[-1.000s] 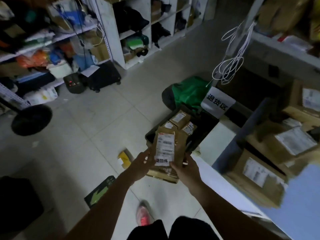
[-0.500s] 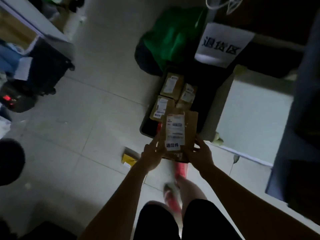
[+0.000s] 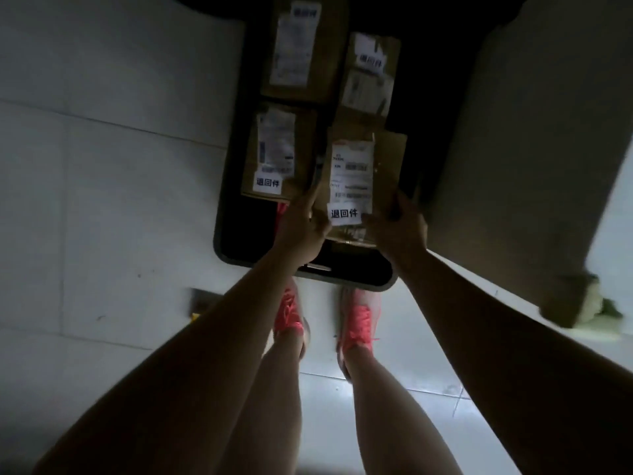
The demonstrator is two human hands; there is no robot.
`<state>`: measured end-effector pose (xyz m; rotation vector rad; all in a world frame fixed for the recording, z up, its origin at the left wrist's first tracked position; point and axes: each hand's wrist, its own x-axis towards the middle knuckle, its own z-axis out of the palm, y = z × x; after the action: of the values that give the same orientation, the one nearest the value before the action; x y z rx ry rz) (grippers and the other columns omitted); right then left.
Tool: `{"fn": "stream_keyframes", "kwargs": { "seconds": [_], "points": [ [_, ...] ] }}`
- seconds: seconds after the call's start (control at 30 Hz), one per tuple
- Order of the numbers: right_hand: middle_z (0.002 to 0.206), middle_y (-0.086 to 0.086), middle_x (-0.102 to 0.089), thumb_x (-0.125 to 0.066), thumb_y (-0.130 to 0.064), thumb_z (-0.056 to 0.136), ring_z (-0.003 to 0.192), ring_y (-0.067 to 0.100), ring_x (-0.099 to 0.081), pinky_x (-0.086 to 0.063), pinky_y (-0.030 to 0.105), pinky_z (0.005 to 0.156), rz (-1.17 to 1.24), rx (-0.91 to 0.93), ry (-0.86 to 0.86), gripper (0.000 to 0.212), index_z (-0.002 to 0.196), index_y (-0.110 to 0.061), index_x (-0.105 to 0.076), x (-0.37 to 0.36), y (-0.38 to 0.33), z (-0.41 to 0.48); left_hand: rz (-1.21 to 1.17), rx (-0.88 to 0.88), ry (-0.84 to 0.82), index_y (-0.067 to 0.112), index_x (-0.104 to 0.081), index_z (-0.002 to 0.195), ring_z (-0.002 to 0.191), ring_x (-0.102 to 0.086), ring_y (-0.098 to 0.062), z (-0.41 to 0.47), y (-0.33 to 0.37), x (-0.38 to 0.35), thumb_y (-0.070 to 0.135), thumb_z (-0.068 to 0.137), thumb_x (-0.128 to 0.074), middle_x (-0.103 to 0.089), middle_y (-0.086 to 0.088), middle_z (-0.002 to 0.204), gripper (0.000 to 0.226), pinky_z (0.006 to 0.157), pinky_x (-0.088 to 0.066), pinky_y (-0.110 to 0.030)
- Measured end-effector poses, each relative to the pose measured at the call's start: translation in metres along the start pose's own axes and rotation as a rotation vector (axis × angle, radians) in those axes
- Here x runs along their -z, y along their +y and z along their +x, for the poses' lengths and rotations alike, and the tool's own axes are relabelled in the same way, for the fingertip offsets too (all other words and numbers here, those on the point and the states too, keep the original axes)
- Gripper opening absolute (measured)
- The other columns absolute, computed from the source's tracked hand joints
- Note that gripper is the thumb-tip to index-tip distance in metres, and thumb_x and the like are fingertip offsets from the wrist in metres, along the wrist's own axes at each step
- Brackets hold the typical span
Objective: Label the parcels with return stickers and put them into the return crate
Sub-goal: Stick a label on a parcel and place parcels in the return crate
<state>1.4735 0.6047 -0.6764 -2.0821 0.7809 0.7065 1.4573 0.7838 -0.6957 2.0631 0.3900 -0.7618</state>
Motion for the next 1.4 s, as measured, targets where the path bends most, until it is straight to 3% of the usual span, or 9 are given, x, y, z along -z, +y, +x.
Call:
{"fn": "stream_keyframes", "kwargs": {
  "seconds": [0.1, 0.2, 0.43, 0.53, 0.63, 0.87, 1.0, 1.2, 1.4],
  "points": [
    [0.12, -0.003, -0.071, -0.083, -0.033, 0.078, 0.101, 0.02, -0.068, -0.062, 0.042, 0.086, -0.045, 0.01, 0.011, 0.074, 0.145, -0.031, -0.051, -0.031, 0.018, 0.033, 0.036, -0.011, 0.011, 0.032, -0.023, 0.159, 0.137, -0.044, -0.017, 0.024, -0.034, -0.014, 0.02, 0.093, -0.07, -0.033, -0.006, 0.159, 0.082, 0.091, -0.058, -0.029],
    [0.127, 0.0, -0.068, -0.084, -0.032, 0.079, 0.109, 0.021, -0.065, -0.058, 0.042, 0.093, -0.113, 0.0, 0.025, 0.078, 0.148, -0.027, -0.048, -0.044, 0.023, 0.048, 0.102, -0.091, 0.103, 0.024, -0.039, 0.154, 0.125, -0.059, -0.021, 0.034, -0.044, -0.021, 0.018, 0.087, -0.077, -0.051, -0.006, 0.143, 0.077, 0.092, -0.059, -0.033],
    [0.106, -0.004, -0.073, -0.076, -0.034, 0.085, 0.09, 0.018, -0.068, -0.054, 0.029, 0.07, -0.32, 0.129, 0.041, 0.039, 0.122, -0.025, -0.065, -0.015, -0.016, 0.016, 0.607, -0.181, 0.104, 0.02, -0.048, 0.138, 0.106, -0.065, -0.026, 0.021, -0.001, 0.021, 0.03, 0.089, -0.072, -0.057, -0.012, 0.126, 0.056, 0.078, -0.058, -0.035],
    [0.103, -0.006, -0.069, -0.066, -0.038, 0.09, 0.088, 0.018, -0.066, -0.055, 0.033, 0.07, -0.47, 0.212, 0.023, 0.022, 0.111, -0.03, -0.064, 0.019, -0.066, -0.019, 0.774, -0.308, 0.167, 0.016, -0.045, 0.144, 0.119, -0.058, -0.035, -0.002, 0.046, 0.066, 0.029, 0.088, -0.073, -0.058, -0.016, 0.133, 0.064, 0.09, -0.055, -0.045],
    [0.112, -0.002, -0.065, -0.066, -0.033, 0.091, 0.104, 0.023, -0.064, -0.054, 0.04, 0.081, -0.632, 0.315, 0.044, 0.026, 0.117, -0.031, -0.062, 0.066, -0.128, -0.065, 0.847, -0.388, 0.263, 0.018, -0.044, 0.147, 0.129, -0.051, -0.038, -0.035, 0.116, 0.123, 0.03, 0.086, -0.071, -0.051, -0.014, 0.144, 0.067, 0.1, -0.05, -0.05],
    [0.131, 0.001, -0.058, -0.068, -0.025, 0.085, 0.126, 0.029, -0.054, -0.042, 0.041, 0.103, -0.839, 0.503, 0.117, 0.047, 0.131, -0.025, -0.057, 0.227, -0.246, -0.203, 0.887, -0.361, 0.291, 0.024, -0.042, 0.143, 0.112, -0.057, -0.032, -0.18, 0.28, 0.241, 0.053, 0.082, -0.064, -0.058, -0.008, 0.128, 0.071, 0.091, -0.053, -0.043],
    [0.129, 0.002, -0.059, -0.071, -0.025, 0.08, 0.125, 0.029, -0.056, -0.046, 0.04, 0.102, -0.831, 0.498, 0.208, 0.054, 0.132, -0.03, -0.055, 0.305, -0.29, -0.29, 0.964, -0.402, 0.331, 0.02, -0.034, 0.154, 0.126, -0.053, -0.031, -0.28, 0.361, 0.278, 0.051, 0.09, -0.063, -0.054, -0.009, 0.14, 0.077, 0.097, -0.048, -0.042],
    [0.133, 0.002, -0.062, -0.074, -0.035, 0.083, 0.125, 0.028, -0.058, -0.047, 0.038, 0.102, -0.756, 0.555, 0.379, 0.054, 0.134, -0.031, -0.057, 0.401, -0.308, -0.426, 1.034, -0.489, 0.409, 0.023, -0.038, 0.15, 0.126, -0.053, -0.03, -0.401, 0.46, 0.302, 0.049, 0.093, -0.061, -0.053, -0.007, 0.141, 0.066, 0.095, -0.048, -0.04],
    [0.137, 0.001, -0.06, -0.074, -0.035, 0.082, 0.128, 0.025, -0.056, -0.045, 0.037, 0.104, -0.703, 0.497, 0.492, 0.056, 0.136, -0.033, -0.056, 0.475, -0.254, -0.519, 1.098, -0.737, 0.464, 0.021, -0.049, 0.135, 0.112, -0.06, -0.033, -0.472, 0.523, 0.269, 0.042, 0.088, -0.065, -0.061, -0.01, 0.124, 0.053, 0.092, -0.051, -0.043]
  ]
}}
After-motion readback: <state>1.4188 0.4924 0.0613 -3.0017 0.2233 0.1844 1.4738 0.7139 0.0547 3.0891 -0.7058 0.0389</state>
